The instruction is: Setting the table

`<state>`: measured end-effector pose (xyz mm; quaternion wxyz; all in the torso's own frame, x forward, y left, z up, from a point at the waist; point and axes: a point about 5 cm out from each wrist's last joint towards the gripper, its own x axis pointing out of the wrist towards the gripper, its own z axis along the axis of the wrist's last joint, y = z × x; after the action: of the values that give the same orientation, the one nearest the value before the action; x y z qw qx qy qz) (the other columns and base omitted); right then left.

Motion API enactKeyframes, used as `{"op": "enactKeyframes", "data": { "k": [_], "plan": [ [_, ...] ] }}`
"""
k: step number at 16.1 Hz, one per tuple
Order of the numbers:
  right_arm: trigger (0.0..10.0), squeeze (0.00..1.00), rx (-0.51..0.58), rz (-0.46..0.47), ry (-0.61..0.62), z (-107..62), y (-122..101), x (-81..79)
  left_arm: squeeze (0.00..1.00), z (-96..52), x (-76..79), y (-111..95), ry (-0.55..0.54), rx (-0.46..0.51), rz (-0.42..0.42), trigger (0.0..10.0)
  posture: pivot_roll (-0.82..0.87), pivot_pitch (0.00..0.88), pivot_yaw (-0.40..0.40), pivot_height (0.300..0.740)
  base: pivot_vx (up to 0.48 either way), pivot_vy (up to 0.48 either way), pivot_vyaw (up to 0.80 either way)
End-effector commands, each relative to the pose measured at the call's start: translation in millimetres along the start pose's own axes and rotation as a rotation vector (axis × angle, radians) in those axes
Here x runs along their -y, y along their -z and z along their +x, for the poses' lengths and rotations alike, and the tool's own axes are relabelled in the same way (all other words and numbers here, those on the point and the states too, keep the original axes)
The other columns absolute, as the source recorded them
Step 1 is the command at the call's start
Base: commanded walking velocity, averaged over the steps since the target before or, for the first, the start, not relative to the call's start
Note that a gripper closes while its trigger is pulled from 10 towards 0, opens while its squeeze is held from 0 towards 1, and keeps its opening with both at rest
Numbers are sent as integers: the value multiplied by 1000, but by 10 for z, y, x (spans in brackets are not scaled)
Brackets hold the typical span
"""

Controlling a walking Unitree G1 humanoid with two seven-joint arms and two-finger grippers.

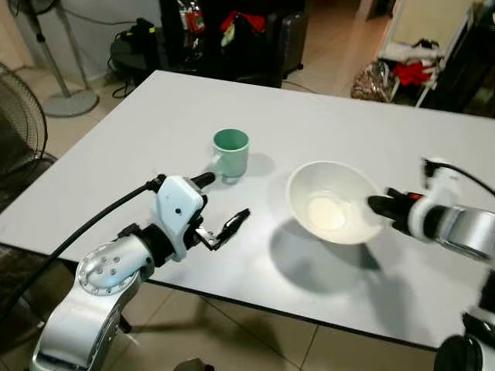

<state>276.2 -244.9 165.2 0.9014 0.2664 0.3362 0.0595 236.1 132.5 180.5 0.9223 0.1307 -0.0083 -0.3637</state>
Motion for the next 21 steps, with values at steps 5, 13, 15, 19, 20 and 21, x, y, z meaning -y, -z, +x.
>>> {"op": "enactKeyframes", "data": {
  "k": [5,13,15,19,20,21],
  "plan": [
    [10000,0,-18,8,61,-192,121,122,0,12,129,34,137,-24,-35,10000,-130,59,10,740,0,0,0],
    [10000,67,-10,46,111,-146,140,119,0,-75,236,80,277,-74,-76,10000,-126,48,-4,740,0,0,0],
    [10000,482,-15,50,115,-143,149,130,0,-85,243,84,288,-79,-81,10000,-126,42,-3,740,0,0,0],
    [10000,1000,-14,62,128,-157,159,153,0,-79,234,90,293,-83,-80,10000,-130,37,1,740,0,0,0],
    [10000,1000,-11,62,128,-162,155,154,0,-77,231,89,293,-83,-80,10000,-130,37,1,740,0,0,0],
    [10000,1000,2,64,136,-191,131,173,0,-72,226,88,293,-82,-78,10000,-131,28,4,740,0,0,0]
  ]
}}
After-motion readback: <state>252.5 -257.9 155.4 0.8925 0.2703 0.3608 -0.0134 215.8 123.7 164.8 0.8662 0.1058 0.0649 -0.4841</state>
